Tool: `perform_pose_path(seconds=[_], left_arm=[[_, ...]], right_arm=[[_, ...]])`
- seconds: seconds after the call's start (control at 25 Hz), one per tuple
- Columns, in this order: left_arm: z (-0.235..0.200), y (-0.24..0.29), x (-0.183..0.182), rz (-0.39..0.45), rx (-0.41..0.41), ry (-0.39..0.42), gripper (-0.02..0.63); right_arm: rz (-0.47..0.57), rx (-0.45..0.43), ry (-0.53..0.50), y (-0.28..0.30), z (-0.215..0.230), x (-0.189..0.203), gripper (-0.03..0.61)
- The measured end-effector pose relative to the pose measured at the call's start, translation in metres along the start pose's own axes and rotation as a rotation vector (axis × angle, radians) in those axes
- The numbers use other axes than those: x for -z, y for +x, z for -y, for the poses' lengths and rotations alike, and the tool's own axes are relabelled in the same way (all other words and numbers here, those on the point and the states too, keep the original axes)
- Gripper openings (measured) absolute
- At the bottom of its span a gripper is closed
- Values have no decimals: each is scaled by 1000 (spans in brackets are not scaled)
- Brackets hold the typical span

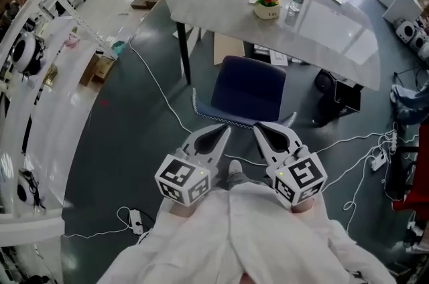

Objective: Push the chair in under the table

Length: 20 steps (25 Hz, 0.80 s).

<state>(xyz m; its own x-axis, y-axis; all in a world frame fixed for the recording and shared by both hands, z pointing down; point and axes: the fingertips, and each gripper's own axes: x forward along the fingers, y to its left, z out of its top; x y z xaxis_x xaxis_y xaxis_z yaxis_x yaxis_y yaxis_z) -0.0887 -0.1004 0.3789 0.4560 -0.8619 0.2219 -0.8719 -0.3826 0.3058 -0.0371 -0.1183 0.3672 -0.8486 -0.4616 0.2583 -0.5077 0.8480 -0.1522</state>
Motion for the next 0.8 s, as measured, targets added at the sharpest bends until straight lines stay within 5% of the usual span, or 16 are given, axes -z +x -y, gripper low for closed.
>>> perform_pose_path(seconds=[0.8], left_arm=[[-25, 25, -18, -87, 129, 39, 18]], right_arm=[[0, 174, 50, 17, 39, -4, 32]])
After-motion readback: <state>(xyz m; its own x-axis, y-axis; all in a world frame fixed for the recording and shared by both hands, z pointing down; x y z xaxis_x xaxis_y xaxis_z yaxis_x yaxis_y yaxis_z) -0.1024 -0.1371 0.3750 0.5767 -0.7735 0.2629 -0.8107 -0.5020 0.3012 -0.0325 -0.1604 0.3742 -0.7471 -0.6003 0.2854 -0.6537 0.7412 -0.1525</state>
